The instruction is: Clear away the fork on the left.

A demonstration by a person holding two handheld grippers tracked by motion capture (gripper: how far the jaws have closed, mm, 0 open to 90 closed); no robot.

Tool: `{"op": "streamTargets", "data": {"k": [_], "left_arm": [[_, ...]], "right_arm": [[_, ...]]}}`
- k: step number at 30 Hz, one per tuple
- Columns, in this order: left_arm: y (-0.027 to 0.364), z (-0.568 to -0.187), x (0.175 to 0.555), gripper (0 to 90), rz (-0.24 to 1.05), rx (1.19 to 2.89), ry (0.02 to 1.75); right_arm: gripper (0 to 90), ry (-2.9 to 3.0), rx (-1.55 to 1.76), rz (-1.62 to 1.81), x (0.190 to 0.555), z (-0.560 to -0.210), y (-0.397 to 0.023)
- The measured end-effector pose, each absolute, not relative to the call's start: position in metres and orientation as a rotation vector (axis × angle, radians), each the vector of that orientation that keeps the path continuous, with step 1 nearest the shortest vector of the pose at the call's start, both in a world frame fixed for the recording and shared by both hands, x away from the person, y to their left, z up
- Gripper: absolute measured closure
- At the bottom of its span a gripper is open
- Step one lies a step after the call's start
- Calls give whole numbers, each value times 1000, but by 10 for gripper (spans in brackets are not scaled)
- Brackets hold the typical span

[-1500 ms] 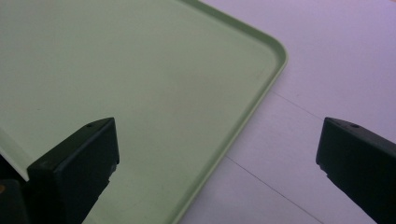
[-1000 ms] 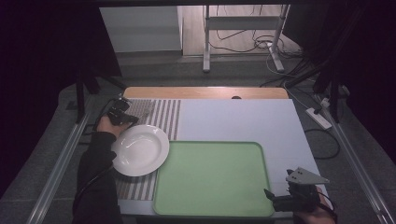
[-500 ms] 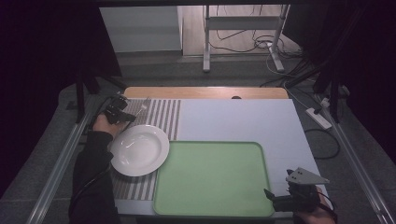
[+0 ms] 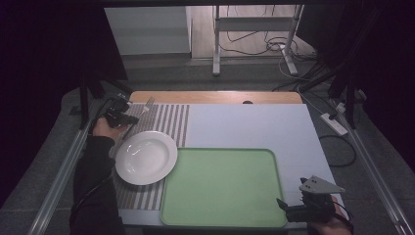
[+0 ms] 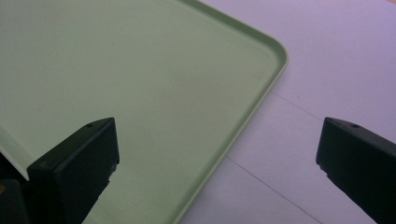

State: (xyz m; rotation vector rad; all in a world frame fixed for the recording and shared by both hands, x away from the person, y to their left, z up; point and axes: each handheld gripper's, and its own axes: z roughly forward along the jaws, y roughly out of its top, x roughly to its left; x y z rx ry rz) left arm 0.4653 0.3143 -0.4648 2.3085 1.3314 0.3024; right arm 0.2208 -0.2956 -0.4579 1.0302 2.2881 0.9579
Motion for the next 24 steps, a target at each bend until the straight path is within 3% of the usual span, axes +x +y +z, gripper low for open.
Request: {"op": "streamTargets", "data": {"k": [24], "left_arm": [[273,-463,426,847,66,2293,1242]], "right_arm": [[0,2285,1032,955,221,-458,-296]]}}
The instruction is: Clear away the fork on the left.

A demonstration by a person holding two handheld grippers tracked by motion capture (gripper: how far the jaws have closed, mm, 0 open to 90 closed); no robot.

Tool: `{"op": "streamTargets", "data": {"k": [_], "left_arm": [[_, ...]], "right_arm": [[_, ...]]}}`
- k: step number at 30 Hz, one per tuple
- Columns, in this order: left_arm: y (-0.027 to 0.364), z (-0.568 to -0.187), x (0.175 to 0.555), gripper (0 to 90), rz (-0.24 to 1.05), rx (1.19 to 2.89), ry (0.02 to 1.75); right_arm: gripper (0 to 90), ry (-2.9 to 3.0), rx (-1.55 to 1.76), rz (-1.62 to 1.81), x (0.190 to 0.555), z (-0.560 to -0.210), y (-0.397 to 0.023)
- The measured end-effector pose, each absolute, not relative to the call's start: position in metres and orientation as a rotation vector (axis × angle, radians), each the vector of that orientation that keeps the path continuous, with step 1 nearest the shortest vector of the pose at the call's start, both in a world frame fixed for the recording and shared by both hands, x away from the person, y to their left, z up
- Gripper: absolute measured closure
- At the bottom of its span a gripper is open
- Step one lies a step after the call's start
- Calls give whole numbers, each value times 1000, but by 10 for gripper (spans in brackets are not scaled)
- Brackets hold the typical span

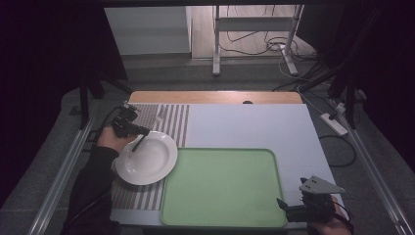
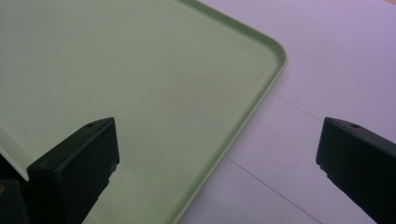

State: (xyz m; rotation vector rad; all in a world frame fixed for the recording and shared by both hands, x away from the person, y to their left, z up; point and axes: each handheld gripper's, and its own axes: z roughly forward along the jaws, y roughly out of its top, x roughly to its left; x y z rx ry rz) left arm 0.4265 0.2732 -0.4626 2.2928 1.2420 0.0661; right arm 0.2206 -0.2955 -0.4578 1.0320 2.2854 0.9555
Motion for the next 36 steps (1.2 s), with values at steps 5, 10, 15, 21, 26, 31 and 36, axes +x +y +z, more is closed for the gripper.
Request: {"op": "streamTargets", "data": {"k": [5,10,15,21,26,31,36], "left_arm": [[258,-461,410,847,66,2306,1225],[246,-459,398,846,56,2319,1190],[232,-459,384,847,26,2322,1158],[217,-457,367,847,24,2329,1123],[201,-459,347,846,-18,2330,1102],[189,-463,335,846,-40,2326,1087],[166,-469,322,845,-55,2358,1068]], "right_arm": [[0,2286,1023,954,220,-458,-295],[0,2287,1024,956,220,-458,-295],[0,2283,1023,956,220,-458,-295],[0,2283,1019,958,220,-458,-295],[0,2287,1017,958,220,-458,-295],[0,2288,1016,958,220,-457,-295],[0,2287,1013,960,219,-458,-295]]}}
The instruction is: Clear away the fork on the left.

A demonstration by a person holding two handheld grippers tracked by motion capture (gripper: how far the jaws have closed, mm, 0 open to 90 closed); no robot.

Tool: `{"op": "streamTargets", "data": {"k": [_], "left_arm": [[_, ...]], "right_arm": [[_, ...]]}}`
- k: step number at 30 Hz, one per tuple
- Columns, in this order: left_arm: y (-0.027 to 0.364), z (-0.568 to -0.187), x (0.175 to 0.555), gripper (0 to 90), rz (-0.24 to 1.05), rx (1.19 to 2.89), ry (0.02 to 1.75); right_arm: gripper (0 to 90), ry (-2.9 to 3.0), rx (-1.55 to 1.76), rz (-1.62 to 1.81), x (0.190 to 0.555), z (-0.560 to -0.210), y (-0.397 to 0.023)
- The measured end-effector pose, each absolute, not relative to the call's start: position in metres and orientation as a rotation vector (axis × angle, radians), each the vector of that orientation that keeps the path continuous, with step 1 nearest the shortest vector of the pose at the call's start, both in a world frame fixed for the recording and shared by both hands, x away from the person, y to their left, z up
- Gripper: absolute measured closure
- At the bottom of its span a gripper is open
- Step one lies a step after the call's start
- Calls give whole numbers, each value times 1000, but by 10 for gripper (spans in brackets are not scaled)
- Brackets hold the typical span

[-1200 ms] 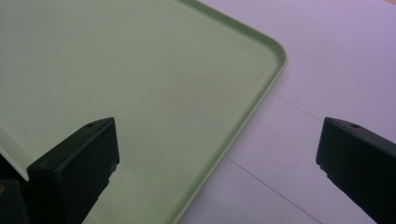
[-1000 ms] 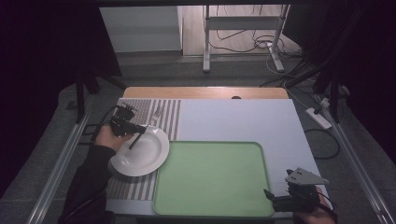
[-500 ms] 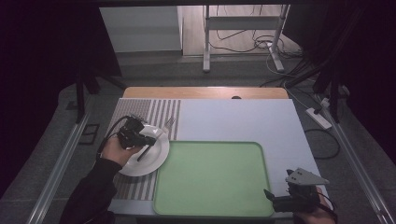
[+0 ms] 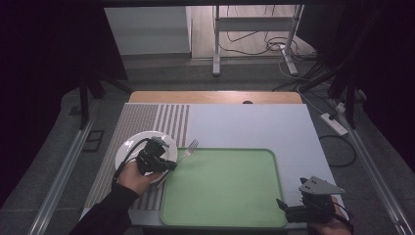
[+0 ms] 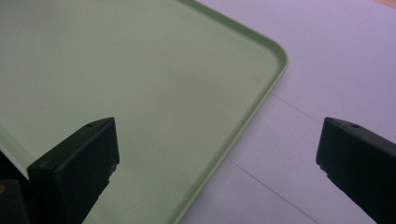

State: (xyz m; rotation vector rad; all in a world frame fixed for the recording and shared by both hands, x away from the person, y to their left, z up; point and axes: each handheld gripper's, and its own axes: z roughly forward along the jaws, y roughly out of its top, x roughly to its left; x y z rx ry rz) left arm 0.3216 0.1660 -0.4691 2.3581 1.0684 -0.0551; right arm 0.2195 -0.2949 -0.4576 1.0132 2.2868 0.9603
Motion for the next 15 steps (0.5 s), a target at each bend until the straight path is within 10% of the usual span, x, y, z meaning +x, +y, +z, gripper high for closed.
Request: {"op": "streamTargets", "data": {"k": [15], "left_arm": [[122,-499,298,845,-161,2430,1109]], "right_arm": [[0,2286,1002,957,219,-458,-294]]}}
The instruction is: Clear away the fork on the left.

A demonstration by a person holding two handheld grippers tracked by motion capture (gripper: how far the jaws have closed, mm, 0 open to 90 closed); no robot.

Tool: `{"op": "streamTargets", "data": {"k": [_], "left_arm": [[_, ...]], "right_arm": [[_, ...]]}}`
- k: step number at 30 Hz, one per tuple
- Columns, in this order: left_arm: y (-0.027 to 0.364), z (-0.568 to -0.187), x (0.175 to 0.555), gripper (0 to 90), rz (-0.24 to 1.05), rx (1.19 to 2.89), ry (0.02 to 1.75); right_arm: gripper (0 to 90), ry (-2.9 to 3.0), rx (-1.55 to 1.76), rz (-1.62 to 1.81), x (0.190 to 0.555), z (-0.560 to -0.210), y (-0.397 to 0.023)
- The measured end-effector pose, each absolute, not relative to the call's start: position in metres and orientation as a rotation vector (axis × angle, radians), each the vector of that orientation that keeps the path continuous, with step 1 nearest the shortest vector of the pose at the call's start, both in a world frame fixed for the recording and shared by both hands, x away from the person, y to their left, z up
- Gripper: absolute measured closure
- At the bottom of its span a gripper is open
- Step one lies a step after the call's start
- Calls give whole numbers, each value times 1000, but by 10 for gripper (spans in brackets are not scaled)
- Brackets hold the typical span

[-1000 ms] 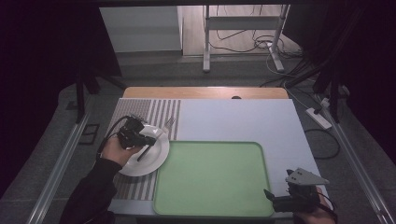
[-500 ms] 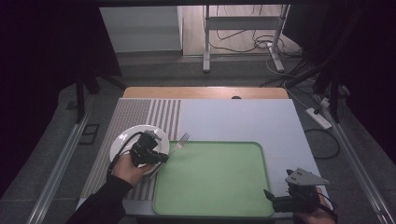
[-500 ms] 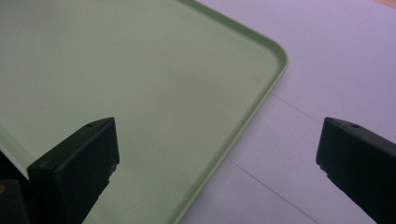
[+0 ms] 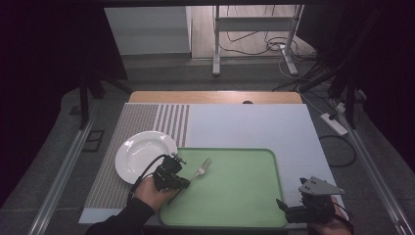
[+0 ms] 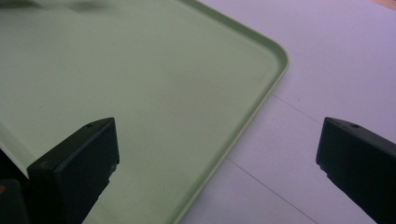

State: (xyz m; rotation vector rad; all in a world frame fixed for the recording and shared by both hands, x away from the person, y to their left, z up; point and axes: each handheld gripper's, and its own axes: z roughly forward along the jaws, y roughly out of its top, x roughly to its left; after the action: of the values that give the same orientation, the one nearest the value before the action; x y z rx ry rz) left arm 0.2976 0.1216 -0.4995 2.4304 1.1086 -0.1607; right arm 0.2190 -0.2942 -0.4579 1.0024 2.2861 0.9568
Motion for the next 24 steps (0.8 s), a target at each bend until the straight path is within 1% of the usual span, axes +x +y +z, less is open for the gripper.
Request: {"op": "streamTargets", "data": {"k": [3,7,8,9,11,12,13,14,16,19,24], "left_arm": [[119,-506,296,843,-165,2456,1139],[118,-508,296,813,-134,2460,1106],[117,-507,296,792,-119,2457,1096],[115,-504,297,742,-100,2442,1066],[112,-501,298,744,-86,2435,1039],[109,-500,298,820,-76,2436,1017],[104,-499,299,857,-68,2447,980],[104,-499,299,884,-68,2447,980],[94,-503,303,892,-67,2478,963],[91,-507,305,892,-48,2514,961],[96,-508,308,892,2,2531,962]], "right_arm": [[0,2288,1000,957,219,-458,-294],[0,2293,996,958,219,-458,-294],[0,2294,993,956,219,-458,-294],[0,2294,992,954,219,-458,-294],[0,2295,992,954,219,-458,-294],[0,2296,990,951,219,-458,-294],[0,2297,990,950,219,-458,-294],[0,2297,990,950,219,-458,-294],[0,2298,987,948,219,-458,-293],[0,2298,986,948,219,-458,-293],[0,2296,988,955,219,-458,-294]]}}
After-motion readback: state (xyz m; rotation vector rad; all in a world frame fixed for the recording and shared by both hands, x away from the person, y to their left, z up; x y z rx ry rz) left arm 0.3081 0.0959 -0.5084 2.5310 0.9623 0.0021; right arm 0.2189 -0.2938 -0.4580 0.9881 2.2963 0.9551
